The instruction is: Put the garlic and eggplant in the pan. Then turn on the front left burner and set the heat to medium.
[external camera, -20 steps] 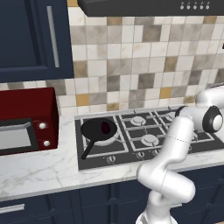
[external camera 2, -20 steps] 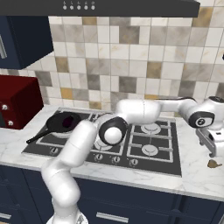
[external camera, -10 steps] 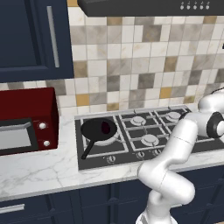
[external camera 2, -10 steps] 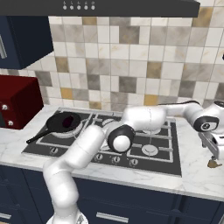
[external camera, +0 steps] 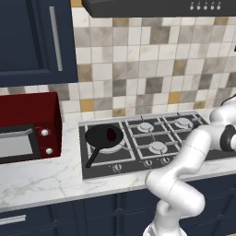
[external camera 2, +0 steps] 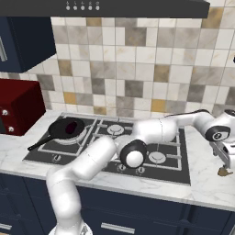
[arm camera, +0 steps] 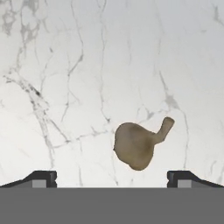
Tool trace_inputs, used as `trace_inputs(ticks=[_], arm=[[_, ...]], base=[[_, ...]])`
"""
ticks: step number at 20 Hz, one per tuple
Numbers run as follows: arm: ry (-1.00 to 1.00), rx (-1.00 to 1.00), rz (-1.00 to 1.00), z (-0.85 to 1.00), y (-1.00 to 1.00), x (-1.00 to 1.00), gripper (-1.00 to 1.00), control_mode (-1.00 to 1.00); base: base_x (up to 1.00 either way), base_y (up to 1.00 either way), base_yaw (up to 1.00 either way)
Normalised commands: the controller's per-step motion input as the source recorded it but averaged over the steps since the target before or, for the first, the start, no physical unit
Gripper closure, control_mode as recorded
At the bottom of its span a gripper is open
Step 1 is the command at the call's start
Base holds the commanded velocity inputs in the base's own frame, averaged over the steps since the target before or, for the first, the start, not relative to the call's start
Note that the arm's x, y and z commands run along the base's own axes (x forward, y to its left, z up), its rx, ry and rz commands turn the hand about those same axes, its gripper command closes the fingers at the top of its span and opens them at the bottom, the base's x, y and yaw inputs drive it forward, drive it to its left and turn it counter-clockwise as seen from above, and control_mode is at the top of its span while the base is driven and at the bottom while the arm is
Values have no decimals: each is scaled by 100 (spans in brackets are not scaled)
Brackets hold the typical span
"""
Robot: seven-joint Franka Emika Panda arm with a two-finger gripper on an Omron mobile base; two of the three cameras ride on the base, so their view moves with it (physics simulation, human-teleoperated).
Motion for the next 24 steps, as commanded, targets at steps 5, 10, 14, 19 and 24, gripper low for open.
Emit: trace_inputs(ticks=[5, 10, 14, 19, 24], arm=[[0, 1, 0, -4, -23, 0, -100, -100], [0, 4, 0, 0, -10, -3, -100, -100], [0, 6, 0, 0, 0, -19, -100, -100], [0, 6, -3, 0, 8, -26, -100, -100], [0, 1, -4, 0, 9, 12, -100, -100]], base=[[0, 0, 0], [0, 0, 0], [0, 0, 0], [0, 0, 0], [0, 0, 0]])
